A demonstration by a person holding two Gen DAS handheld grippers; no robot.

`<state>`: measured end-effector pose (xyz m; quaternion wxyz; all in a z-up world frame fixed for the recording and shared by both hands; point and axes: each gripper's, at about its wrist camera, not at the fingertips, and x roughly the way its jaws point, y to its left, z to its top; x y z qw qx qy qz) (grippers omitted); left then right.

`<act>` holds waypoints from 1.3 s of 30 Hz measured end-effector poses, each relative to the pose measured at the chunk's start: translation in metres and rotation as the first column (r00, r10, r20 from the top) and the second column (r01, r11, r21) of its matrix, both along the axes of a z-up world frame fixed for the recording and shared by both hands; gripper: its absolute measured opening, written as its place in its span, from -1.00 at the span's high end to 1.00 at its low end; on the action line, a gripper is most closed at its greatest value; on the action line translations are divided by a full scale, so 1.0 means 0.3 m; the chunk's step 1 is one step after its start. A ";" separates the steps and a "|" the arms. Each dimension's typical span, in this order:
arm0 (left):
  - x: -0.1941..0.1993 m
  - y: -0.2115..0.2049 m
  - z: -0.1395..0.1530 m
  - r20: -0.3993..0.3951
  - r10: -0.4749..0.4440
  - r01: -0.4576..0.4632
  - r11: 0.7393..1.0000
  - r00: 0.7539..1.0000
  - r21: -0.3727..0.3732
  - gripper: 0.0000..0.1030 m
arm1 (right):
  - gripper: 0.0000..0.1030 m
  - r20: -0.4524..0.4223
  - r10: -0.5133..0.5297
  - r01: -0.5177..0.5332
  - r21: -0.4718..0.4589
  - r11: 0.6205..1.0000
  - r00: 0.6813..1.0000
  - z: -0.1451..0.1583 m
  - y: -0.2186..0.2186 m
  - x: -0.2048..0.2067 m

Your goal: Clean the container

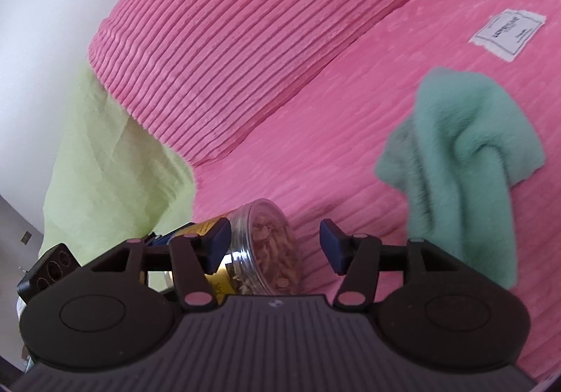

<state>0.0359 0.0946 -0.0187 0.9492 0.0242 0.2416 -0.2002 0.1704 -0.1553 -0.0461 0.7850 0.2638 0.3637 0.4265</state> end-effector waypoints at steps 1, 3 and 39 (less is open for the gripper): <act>-0.002 -0.003 -0.001 -0.001 -0.004 0.004 1.000 1.000 0.014 -0.81 | -0.08 -0.001 0.008 -0.008 0.003 1.000 1.000 0.000 0.006 -0.003; -0.006 -0.009 -0.002 -0.002 -0.011 0.011 0.999 1.000 0.042 -0.83 | -0.19 0.000 0.023 -0.023 0.000 1.000 1.000 -0.002 0.021 -0.010; -0.054 -0.003 -0.048 -0.057 -0.036 0.044 0.989 0.998 0.141 -0.68 | -0.92 -0.308 0.067 -0.016 0.166 0.986 0.949 -0.117 0.146 -0.016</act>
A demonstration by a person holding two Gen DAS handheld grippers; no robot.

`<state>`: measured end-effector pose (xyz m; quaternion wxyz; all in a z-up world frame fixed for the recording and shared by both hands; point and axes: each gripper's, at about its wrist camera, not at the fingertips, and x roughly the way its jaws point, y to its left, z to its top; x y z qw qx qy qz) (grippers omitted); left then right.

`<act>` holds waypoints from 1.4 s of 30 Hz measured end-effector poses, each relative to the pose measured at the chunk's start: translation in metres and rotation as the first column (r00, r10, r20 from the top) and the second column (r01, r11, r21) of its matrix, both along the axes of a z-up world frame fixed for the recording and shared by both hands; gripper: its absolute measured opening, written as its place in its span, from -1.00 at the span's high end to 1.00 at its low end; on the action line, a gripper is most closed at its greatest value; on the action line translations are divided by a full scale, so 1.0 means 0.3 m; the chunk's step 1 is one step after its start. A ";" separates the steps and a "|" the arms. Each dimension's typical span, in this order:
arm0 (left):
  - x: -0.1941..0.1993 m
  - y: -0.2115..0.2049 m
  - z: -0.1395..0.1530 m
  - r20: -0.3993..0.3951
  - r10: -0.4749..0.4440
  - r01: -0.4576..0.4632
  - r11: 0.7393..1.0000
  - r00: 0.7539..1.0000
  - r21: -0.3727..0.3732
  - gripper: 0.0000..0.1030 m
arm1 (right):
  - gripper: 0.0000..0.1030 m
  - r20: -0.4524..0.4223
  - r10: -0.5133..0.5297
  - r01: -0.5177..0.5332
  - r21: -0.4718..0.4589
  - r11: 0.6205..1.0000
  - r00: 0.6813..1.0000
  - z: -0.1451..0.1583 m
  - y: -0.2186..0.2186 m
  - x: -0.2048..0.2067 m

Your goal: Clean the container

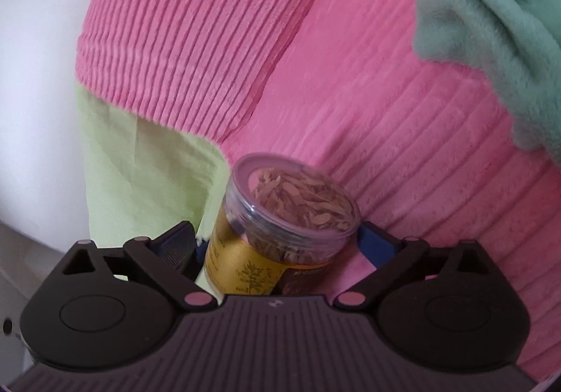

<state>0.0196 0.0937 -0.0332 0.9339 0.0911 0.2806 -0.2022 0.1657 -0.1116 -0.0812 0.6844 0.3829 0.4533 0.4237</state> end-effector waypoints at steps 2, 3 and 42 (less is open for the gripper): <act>-0.001 -0.006 -0.001 0.003 -0.004 0.004 1.000 1.000 0.006 -0.67 | -0.92 -0.017 -0.027 0.027 -0.006 1.000 0.999 0.003 0.008 0.003; 0.000 -0.008 0.000 0.004 -0.006 0.006 1.000 1.000 0.007 -0.66 | -0.91 -0.024 -0.035 0.034 -0.012 0.999 0.999 0.005 0.010 0.004; 0.121 -0.167 -0.007 0.047 -0.006 0.006 1.000 0.999 0.000 -0.75 | -0.69 0.677 0.165 0.105 -0.338 0.935 0.717 0.194 -0.018 -0.161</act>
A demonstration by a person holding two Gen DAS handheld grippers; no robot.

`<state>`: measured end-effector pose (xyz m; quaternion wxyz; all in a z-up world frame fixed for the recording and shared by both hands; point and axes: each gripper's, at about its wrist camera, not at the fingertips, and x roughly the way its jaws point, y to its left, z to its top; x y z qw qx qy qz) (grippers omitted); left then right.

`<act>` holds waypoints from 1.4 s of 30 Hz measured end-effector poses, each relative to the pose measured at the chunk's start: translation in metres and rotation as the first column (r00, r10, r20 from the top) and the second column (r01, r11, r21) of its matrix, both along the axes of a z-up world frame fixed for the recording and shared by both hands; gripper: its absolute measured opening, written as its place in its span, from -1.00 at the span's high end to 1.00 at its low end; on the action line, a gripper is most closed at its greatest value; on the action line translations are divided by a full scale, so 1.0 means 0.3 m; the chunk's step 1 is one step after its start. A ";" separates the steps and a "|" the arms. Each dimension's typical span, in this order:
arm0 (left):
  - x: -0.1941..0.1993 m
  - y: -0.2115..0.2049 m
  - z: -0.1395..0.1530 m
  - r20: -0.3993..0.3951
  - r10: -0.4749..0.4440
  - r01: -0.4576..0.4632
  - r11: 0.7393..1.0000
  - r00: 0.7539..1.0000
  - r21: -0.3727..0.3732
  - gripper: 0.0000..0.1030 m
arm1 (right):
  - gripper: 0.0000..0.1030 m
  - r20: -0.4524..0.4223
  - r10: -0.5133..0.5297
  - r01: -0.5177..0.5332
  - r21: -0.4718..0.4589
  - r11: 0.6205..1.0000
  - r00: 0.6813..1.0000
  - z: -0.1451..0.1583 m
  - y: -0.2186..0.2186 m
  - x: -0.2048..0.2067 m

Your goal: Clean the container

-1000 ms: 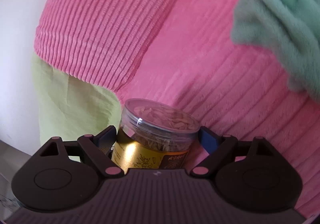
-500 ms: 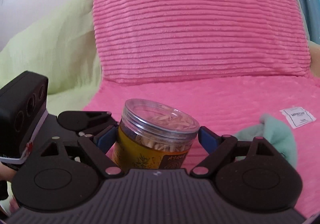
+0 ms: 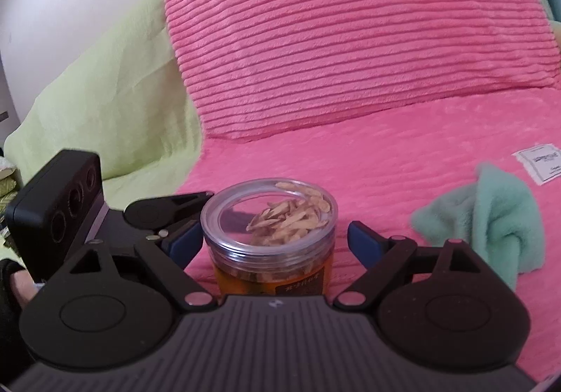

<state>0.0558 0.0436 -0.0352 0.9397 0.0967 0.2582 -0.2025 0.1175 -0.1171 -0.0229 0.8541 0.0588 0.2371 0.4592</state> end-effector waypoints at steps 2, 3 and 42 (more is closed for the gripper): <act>0.000 0.000 0.003 0.011 0.007 -0.007 1.000 1.000 -0.006 -0.75 | -0.56 0.035 0.003 -0.002 -0.018 1.000 0.999 -0.001 0.015 -0.014; 0.001 0.000 0.003 0.017 0.011 -0.011 1.000 1.000 -0.010 -0.75 | -0.56 0.068 0.001 0.001 -0.035 0.999 0.998 0.001 0.023 -0.025; 0.055 -0.051 -0.008 0.072 0.049 -0.047 0.999 0.996 -0.024 -0.66 | 0.22 -0.030 -0.404 0.397 -0.136 0.908 0.914 -0.086 -0.176 0.173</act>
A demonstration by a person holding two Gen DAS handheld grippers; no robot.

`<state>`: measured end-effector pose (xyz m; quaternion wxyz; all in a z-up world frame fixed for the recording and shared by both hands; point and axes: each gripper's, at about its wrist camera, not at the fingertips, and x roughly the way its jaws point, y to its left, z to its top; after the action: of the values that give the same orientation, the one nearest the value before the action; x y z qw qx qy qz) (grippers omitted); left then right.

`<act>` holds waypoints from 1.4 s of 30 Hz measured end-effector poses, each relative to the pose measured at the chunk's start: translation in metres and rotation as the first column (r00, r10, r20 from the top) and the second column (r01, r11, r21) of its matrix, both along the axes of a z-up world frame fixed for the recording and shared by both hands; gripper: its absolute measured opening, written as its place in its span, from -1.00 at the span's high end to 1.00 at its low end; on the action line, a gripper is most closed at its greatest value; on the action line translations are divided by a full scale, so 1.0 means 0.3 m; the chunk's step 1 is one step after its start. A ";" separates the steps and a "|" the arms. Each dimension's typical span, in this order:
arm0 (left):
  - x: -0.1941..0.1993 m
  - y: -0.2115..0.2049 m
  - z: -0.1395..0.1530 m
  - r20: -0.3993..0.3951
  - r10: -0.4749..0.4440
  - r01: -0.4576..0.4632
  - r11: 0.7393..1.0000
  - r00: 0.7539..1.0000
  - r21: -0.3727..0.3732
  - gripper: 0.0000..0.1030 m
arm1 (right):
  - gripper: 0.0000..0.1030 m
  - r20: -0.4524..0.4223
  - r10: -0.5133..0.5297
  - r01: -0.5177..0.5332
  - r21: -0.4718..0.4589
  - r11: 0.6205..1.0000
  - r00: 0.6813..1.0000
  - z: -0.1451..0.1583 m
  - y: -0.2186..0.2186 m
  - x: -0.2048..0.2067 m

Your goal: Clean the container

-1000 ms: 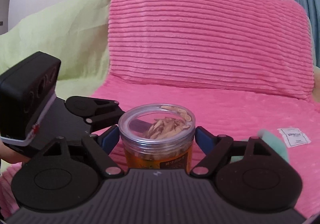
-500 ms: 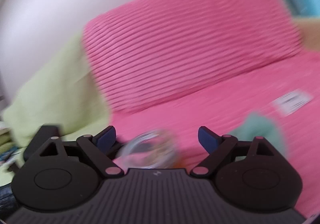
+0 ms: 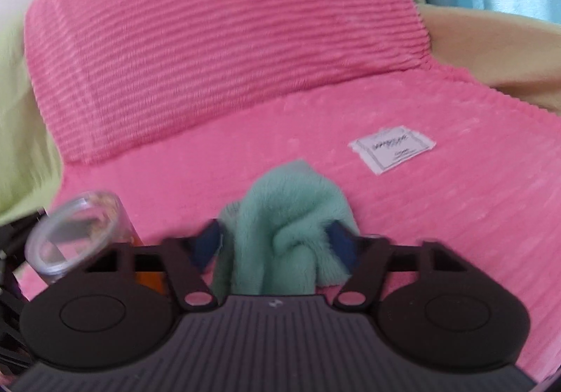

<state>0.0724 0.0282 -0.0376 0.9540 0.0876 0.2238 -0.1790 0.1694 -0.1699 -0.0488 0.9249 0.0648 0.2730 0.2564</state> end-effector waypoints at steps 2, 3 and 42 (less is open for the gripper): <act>0.001 0.001 0.000 -0.004 0.000 0.000 1.000 1.000 0.000 -0.67 | 0.53 0.007 0.002 -0.002 -0.009 1.000 1.000 0.003 0.007 0.000; 0.001 0.002 -0.001 -0.006 0.000 0.000 1.000 1.000 -0.001 -0.67 | 0.60 0.011 0.004 -0.003 -0.014 1.000 1.000 0.005 0.011 -0.001; 0.006 -0.022 -0.002 -0.039 -0.005 0.007 0.999 0.999 0.038 -0.65 | 0.78 0.185 0.402 -0.402 -0.041 0.915 0.897 0.191 0.162 -0.208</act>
<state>0.0741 0.0217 -0.0384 0.9470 0.1031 0.2456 -0.1793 0.1071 -0.1213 0.0086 0.8738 -0.0186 0.1916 0.4466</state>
